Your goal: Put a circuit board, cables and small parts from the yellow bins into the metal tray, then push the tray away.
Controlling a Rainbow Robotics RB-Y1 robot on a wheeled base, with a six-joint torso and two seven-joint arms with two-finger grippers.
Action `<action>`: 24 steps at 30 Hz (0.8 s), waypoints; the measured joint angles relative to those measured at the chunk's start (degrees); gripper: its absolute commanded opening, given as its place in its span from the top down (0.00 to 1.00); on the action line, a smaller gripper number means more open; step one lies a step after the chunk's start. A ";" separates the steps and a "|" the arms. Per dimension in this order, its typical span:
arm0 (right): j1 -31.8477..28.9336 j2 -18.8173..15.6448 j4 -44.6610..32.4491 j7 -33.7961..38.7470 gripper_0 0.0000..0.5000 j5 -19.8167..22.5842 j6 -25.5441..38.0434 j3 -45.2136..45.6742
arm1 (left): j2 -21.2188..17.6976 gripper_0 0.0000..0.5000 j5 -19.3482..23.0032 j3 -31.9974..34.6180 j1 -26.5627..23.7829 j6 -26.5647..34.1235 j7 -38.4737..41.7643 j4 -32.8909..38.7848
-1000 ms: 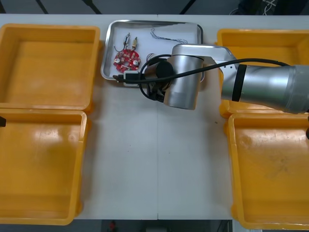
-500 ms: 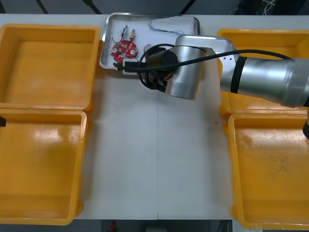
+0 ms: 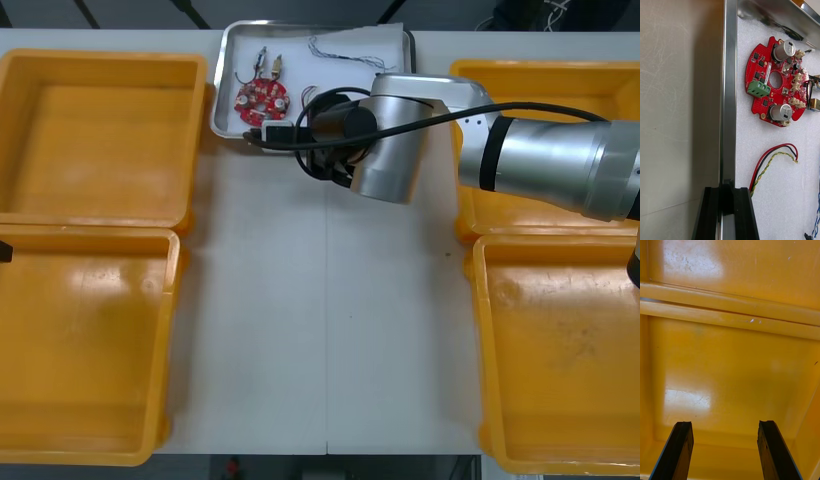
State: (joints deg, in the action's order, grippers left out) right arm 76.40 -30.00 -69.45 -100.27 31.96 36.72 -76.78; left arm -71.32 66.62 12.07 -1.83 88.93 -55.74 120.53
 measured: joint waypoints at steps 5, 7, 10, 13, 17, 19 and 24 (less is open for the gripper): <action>0.04 0.01 0.00 0.00 0.04 1.48 0.00 -0.02 | 0.00 0.00 0.00 0.00 0.00 0.00 0.00 0.00; 0.14 0.01 0.00 -0.01 0.00 2.87 0.04 -0.02 | 0.00 0.00 0.00 0.00 0.00 0.00 0.00 0.00; 0.59 0.01 0.00 -0.04 0.00 4.69 1.45 -0.02 | 0.00 0.00 0.00 0.00 0.00 0.00 0.00 0.00; 1.52 0.01 -0.06 -0.09 0.00 7.29 4.54 0.01 | 0.00 0.00 0.00 0.00 0.00 0.00 0.00 0.00; 2.42 0.01 -0.44 -0.90 0.00 10.64 10.29 1.85 | 0.00 0.00 0.00 0.00 0.00 0.00 0.00 0.00; 2.44 0.01 -1.05 -2.69 0.00 11.85 14.56 4.47 | 0.00 0.00 0.00 0.00 0.00 0.00 0.00 0.00; 2.40 0.00 -4.37 -3.54 0.00 13.78 27.17 12.69 | 0.02 0.00 0.00 0.00 0.00 0.00 0.00 0.00</action>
State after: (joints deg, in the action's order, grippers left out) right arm 78.80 -30.00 -73.82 -103.81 45.75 63.89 -64.09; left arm -71.31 66.62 12.07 -1.83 88.93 -55.74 120.53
